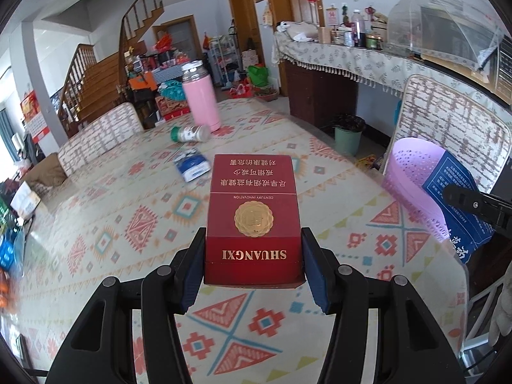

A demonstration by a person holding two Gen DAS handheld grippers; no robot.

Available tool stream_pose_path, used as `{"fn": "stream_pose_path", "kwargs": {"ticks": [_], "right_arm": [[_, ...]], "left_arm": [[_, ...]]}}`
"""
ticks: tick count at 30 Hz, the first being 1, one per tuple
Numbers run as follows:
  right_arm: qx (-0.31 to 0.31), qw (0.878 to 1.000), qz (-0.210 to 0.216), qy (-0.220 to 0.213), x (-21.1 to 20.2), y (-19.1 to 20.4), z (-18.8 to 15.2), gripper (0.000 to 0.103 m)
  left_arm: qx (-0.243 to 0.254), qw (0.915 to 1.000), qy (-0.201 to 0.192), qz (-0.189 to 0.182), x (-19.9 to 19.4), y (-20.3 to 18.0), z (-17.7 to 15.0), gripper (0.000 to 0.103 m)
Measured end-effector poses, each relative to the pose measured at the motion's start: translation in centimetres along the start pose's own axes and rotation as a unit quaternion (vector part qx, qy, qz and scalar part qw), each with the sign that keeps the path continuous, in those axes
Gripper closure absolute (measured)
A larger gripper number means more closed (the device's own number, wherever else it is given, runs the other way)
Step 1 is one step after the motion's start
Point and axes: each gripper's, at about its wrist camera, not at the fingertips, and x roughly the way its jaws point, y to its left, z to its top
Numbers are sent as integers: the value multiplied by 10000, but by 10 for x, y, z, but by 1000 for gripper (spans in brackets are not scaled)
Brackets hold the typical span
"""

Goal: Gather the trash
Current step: 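Lift both held boxes and carry them toward the lilac basket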

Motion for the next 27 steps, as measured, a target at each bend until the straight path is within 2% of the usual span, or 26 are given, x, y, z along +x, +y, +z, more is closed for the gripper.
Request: {"fn": "stream_pose_path", "kwargs": {"ticks": [15,27], "right_arm": [[284,9991,-126,-289,-23,-27,7,67],[385,9959,-629,-516,-47,-63,20,67]], "left_arm": [[396,9989,-37,-261,12,-38,19,48],[556,9968,63,-572,28,-65,32,48]]}}
